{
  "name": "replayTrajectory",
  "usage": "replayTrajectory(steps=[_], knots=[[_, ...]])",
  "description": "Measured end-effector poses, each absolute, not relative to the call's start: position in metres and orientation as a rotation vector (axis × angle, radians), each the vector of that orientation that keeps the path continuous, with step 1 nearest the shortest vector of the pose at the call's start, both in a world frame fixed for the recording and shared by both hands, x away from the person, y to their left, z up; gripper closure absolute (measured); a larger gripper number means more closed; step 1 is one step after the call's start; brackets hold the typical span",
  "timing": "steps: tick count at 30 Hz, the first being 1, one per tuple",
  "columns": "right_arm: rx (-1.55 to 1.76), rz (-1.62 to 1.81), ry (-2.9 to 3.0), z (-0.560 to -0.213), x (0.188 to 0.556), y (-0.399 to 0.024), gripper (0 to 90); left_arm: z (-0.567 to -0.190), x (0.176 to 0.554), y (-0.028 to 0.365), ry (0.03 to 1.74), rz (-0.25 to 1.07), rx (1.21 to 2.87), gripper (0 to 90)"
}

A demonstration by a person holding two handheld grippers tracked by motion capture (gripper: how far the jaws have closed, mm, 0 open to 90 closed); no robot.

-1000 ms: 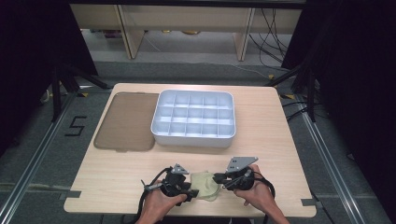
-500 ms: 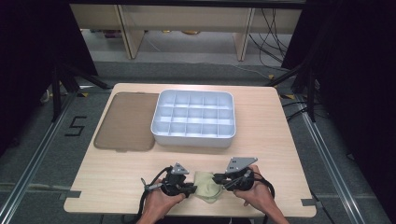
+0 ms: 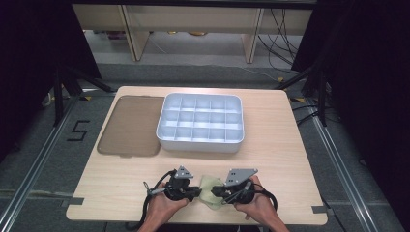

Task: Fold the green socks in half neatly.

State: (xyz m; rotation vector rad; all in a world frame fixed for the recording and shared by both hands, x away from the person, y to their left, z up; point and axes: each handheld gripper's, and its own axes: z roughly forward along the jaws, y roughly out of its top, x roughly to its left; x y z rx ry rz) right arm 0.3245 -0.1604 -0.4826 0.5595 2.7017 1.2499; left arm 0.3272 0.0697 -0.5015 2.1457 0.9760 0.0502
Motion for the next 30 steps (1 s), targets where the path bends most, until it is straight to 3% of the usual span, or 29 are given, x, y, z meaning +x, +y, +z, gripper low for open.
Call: replayTrajectory(steps=[15,30], knots=[[0.518,1.149,2.802,-0.505,0.319,-0.132,85.8,-0.496,0.326,0.072,0.941,0.089,2.148,84.0],[0.706,1.207,2.651,-0.494,0.343,-0.157,85.1,-0.486,0.321,0.070,0.875,0.162,2.163,83.8]])
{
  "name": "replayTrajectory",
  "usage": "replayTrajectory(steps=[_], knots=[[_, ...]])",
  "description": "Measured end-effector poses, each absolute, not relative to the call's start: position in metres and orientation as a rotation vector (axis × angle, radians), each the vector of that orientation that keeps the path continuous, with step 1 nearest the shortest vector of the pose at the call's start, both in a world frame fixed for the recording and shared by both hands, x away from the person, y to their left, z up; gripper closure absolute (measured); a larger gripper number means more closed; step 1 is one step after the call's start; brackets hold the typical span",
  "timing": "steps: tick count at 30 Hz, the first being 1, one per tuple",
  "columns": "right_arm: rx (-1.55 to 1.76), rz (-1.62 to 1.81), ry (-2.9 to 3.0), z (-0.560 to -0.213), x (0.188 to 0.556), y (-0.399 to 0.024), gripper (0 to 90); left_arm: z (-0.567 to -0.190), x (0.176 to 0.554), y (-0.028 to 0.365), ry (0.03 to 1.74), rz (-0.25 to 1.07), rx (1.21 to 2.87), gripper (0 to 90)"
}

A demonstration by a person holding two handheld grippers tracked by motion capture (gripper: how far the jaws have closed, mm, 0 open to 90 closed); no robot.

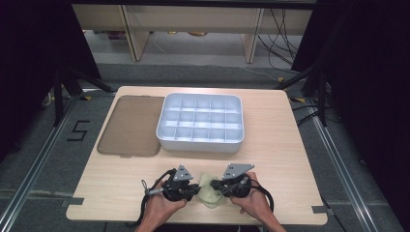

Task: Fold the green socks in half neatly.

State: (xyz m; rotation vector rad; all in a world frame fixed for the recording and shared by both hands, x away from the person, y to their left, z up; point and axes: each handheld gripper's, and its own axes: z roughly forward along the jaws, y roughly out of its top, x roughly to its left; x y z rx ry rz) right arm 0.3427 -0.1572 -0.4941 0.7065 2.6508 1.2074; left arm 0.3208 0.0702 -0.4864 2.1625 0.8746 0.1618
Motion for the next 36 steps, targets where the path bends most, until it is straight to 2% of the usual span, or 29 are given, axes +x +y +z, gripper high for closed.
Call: replayTrajectory(steps=[9,20,36], knots=[[0.722,1.147,2.659,-0.502,0.353,-0.156,85.4,-0.482,0.314,0.062,0.844,0.191,2.151,84.1],[0.762,1.216,2.606,-0.487,0.341,-0.181,85.1,-0.481,0.315,0.065,0.843,0.216,2.146,84.0],[0.784,1.129,2.682,-0.501,0.344,-0.180,84.9,-0.472,0.303,0.045,0.751,0.207,2.129,83.8]])
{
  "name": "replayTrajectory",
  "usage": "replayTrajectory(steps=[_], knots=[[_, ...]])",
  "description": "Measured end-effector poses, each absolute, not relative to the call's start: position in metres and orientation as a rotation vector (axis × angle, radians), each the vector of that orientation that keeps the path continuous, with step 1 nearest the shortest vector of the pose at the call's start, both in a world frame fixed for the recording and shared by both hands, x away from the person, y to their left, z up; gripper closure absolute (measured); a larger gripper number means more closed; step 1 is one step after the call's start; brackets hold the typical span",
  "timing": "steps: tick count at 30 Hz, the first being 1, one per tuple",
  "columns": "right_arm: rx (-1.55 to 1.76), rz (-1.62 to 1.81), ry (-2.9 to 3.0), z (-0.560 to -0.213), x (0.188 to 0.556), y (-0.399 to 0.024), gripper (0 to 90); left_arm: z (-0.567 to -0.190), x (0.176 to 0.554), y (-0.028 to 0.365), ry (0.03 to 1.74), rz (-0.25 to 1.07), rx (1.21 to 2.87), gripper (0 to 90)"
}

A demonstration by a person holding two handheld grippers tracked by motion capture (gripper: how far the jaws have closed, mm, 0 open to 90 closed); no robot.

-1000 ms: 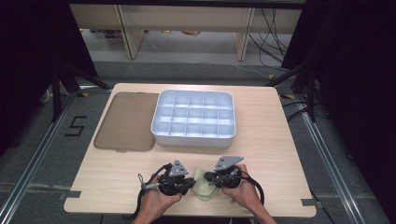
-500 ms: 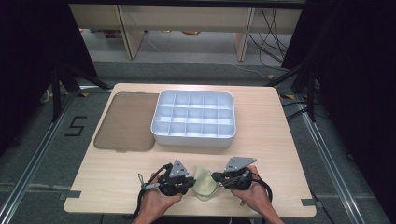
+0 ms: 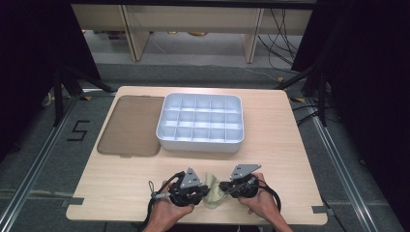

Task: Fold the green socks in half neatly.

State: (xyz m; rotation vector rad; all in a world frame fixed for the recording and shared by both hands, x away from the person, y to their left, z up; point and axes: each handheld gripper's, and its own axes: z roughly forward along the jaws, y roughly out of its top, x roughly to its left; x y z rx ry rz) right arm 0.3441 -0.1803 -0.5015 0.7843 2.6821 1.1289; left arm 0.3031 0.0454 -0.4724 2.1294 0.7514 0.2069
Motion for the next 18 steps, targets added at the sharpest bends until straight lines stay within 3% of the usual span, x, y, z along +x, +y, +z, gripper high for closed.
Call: replayTrajectory(steps=[18], knots=[[0.861,1.223,2.588,-0.488,0.353,-0.197,84.9,-0.497,0.299,0.006,0.612,0.194,2.233,83.6]])
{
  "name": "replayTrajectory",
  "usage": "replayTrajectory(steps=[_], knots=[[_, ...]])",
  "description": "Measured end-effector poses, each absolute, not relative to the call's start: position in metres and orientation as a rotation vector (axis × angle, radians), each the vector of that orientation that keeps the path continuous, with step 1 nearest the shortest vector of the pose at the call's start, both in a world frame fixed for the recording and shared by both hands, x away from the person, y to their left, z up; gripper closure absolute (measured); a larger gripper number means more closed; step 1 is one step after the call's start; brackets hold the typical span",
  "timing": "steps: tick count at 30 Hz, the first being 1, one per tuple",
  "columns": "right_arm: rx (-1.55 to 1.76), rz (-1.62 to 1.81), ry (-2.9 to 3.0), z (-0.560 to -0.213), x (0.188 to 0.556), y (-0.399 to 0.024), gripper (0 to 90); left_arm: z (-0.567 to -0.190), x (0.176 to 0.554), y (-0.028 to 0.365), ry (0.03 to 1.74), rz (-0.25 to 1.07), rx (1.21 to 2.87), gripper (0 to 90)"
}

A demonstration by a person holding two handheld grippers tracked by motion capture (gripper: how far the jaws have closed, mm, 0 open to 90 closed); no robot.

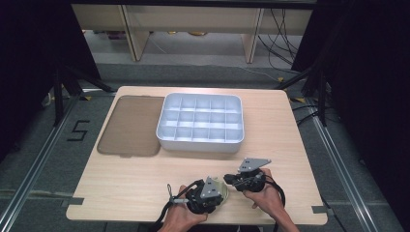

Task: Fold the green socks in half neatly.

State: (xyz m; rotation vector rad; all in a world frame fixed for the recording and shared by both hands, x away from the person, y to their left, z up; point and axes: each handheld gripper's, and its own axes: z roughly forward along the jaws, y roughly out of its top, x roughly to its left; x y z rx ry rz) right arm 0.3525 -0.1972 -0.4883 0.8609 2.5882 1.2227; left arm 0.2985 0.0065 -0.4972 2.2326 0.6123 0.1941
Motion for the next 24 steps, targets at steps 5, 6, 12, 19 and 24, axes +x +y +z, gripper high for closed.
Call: replayTrajectory(steps=[5,6,12,19,24], knots=[[0.851,1.320,2.549,-0.479,0.351,-0.200,85.7,-0.501,0.301,0.004,0.621,0.174,2.238,83.4],[0.828,1.325,2.545,-0.477,0.350,-0.200,85.9,-0.500,0.302,0.004,0.603,0.183,2.243,83.4],[0.788,1.371,2.582,-0.475,0.345,-0.191,86.0,-0.501,0.300,0.004,0.627,0.180,2.236,83.2],[0.719,1.360,2.652,-0.481,0.342,-0.177,86.0,-0.501,0.300,0.004,0.617,0.187,2.239,82.7],[0.732,1.218,2.704,-0.494,0.347,-0.175,86.9,-0.502,0.298,0.005,0.627,0.173,2.237,81.7]])
